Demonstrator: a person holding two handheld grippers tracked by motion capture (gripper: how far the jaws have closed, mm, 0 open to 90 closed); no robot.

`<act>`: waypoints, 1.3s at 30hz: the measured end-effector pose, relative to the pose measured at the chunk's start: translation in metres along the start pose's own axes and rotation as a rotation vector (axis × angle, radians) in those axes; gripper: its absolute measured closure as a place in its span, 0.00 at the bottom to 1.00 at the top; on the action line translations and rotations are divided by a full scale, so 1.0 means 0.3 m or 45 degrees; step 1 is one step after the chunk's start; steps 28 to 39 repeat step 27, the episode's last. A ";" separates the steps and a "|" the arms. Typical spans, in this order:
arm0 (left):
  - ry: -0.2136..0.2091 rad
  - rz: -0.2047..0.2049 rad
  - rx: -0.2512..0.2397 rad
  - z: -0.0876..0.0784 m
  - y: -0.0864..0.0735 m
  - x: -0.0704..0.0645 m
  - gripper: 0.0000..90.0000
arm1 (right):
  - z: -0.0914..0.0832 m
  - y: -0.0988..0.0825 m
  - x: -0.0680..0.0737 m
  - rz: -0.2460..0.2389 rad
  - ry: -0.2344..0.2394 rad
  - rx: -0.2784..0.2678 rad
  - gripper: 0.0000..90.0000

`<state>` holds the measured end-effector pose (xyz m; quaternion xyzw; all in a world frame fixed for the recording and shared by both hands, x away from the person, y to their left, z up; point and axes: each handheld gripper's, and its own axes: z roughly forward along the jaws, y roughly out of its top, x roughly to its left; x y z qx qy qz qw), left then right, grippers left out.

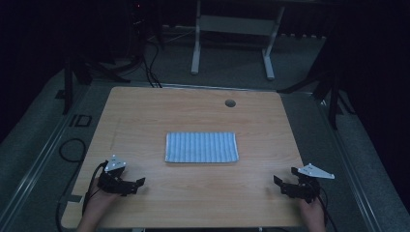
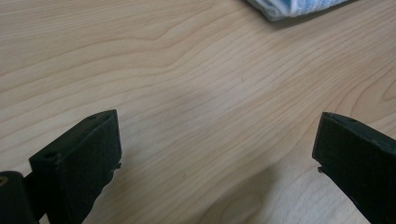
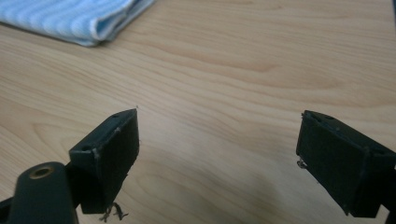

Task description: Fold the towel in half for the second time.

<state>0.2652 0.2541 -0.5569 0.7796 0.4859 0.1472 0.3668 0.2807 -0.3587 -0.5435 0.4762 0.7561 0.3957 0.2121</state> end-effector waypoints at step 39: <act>0.063 -0.059 -0.077 -0.030 -0.040 -0.001 0.01 | -0.028 -0.025 -0.063 0.118 -0.059 -0.052 0.15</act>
